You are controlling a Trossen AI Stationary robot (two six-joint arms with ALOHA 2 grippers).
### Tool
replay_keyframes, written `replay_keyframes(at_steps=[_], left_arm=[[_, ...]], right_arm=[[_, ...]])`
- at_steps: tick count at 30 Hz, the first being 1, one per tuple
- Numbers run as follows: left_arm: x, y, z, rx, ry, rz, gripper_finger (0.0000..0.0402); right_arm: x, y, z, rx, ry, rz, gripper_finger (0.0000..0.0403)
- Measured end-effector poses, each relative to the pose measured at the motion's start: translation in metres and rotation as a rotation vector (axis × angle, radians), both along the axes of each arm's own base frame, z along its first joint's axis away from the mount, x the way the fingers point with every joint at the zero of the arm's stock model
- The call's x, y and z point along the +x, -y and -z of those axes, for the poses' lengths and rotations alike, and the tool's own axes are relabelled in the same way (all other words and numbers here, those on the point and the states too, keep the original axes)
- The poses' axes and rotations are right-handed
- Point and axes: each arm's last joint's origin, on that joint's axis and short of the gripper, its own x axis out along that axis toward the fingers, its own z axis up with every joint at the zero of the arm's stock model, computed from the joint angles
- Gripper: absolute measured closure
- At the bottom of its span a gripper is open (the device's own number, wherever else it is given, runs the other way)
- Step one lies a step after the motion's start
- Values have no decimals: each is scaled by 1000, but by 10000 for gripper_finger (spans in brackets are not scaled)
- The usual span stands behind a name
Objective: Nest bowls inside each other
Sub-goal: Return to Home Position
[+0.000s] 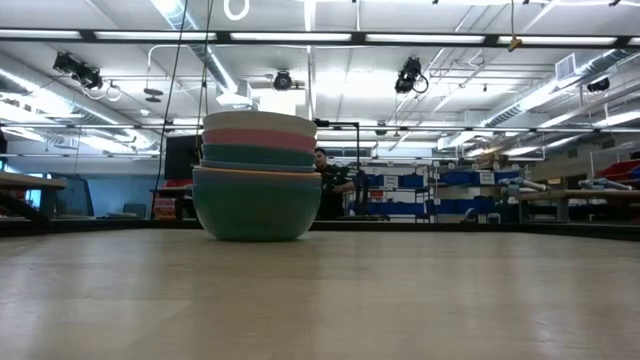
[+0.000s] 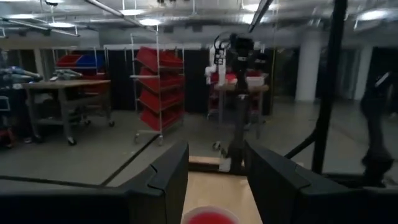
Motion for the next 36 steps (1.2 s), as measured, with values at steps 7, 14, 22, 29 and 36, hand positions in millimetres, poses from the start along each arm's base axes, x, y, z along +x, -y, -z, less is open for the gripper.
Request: replay_keyframes(at_steps=[7,14,22,29,36], left_arm=[[-26,0,28,-47,96,88,239],[-16,1,52,-83,44,98,239],[6,6,62,-76,2,141,239],[34,8,82,-26,-99,136,239],[69,13,102,1,-105,203,239]], right_arm=[[-42,-7,14,24,46,-6,248],[-58,-8,68,80,112,9,248],[-69,-9,129,125,130,22,248],[-71,-8,174,158,115,50,249],[-71,-8,201,183,137,55,249]])
